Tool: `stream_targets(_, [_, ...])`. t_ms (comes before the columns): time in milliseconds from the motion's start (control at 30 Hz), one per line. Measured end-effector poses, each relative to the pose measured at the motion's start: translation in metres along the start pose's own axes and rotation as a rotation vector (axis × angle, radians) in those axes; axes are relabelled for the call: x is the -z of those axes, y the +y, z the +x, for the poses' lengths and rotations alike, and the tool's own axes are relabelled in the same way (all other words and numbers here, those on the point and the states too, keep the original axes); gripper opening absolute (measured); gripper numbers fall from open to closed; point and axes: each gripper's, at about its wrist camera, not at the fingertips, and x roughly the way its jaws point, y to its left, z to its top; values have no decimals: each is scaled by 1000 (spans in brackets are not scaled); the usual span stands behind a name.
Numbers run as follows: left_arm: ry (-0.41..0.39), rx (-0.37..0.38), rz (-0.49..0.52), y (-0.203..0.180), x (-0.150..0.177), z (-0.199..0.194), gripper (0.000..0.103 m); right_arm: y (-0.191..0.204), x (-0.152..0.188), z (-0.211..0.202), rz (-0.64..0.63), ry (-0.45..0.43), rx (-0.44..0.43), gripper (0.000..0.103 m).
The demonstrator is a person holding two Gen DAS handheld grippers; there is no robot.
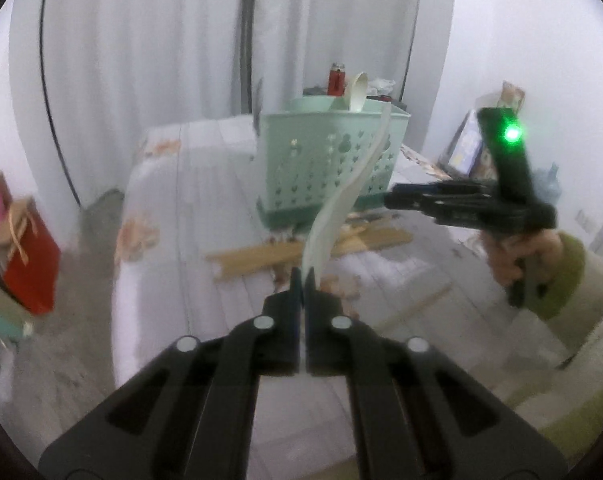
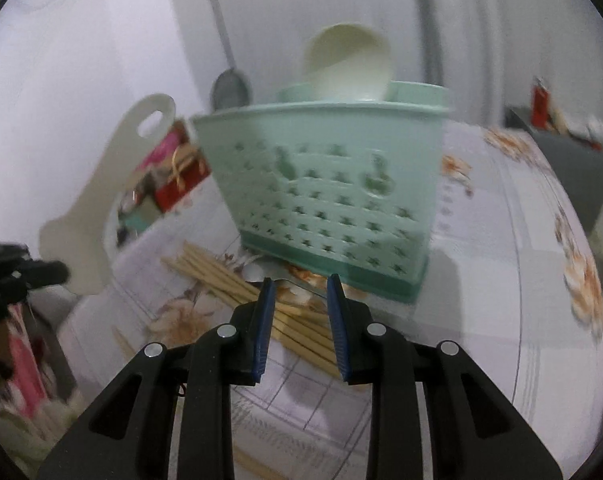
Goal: Organize utensils
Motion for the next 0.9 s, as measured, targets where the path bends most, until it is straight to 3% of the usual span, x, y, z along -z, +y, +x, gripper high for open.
stream_targets(200, [43,39,-129,19,22,1,0,26,-9,30,-231,102,84,27])
stream_targets(367, [33,76,-236,42,38,1,0,35,-12,47,-323,155,123,26])
stream_targets(633, [14,80,-318,59,44,3,0,65,-12,67,-573,191,211,25])
stream_targets(900, [18,76,-395,74,49,9,0,95,-6,85,-797,265,228,22])
